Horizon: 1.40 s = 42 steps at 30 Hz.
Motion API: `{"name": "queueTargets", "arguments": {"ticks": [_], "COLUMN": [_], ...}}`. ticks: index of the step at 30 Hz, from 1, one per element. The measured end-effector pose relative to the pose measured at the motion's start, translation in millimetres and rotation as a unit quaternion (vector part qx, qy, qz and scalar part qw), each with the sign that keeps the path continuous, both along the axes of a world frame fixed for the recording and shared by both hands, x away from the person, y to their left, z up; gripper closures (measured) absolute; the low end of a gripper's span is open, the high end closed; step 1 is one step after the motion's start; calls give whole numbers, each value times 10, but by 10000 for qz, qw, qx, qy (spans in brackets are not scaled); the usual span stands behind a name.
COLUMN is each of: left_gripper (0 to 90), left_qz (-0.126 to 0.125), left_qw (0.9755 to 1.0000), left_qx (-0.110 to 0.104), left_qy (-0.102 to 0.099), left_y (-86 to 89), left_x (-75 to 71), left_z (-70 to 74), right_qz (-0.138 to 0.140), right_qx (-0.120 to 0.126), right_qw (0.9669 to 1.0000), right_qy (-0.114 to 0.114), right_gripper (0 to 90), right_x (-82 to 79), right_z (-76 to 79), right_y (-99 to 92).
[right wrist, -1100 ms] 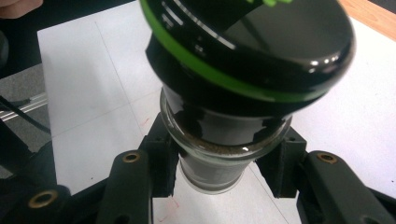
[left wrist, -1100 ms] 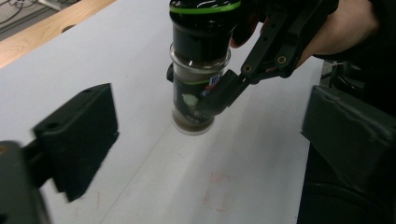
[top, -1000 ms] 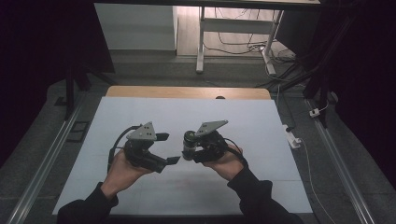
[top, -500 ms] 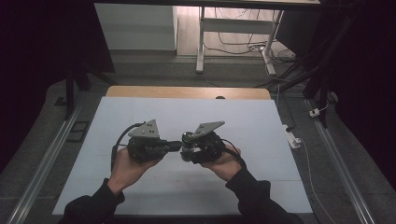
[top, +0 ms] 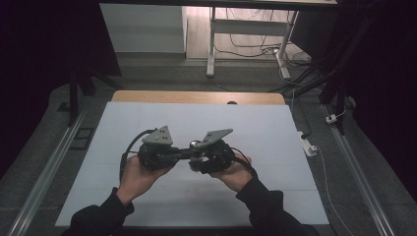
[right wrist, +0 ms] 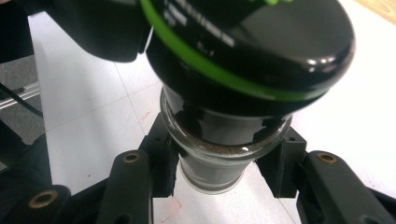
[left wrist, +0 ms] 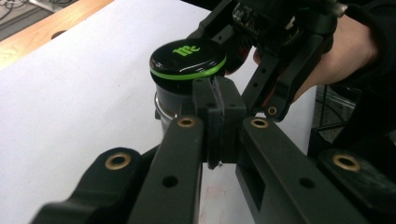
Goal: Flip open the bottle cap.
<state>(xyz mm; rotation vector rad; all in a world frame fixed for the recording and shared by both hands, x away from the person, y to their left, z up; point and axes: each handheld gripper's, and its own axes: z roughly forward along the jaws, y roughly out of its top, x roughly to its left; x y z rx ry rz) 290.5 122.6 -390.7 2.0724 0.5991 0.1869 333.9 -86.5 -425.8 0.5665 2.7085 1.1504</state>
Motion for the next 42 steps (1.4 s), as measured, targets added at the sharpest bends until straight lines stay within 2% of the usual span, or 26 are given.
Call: {"name": "queueTargets", "arguments": {"ticks": [16, 27, 33, 42], "left_gripper": [891, 891, 892, 891], "left_qz": [69, 231, 361, 346], "left_qw": [9999, 9996, 9990, 9989], "left_qx": [-121, -187, -259, -323], "left_qy": [20, -6, -13, 21], "left_y": [8, -17, 14, 50], "left_x": [21, 72, 117, 147], "left_z": [63, 117, 133, 122], "right_qz": [29, 206, 378, 396], "right_qx": [-73, -127, -215, -221], "right_qw": [10000, 9997, 9990, 9989], "right_qy": [21, -2, -106, -149], "right_gripper": [533, 532, 533, 532], "right_x": [-10, -45, -86, -105], "right_z": [-14, -14, -28, -43], "right_y": [21, 48, 93, 115]}}
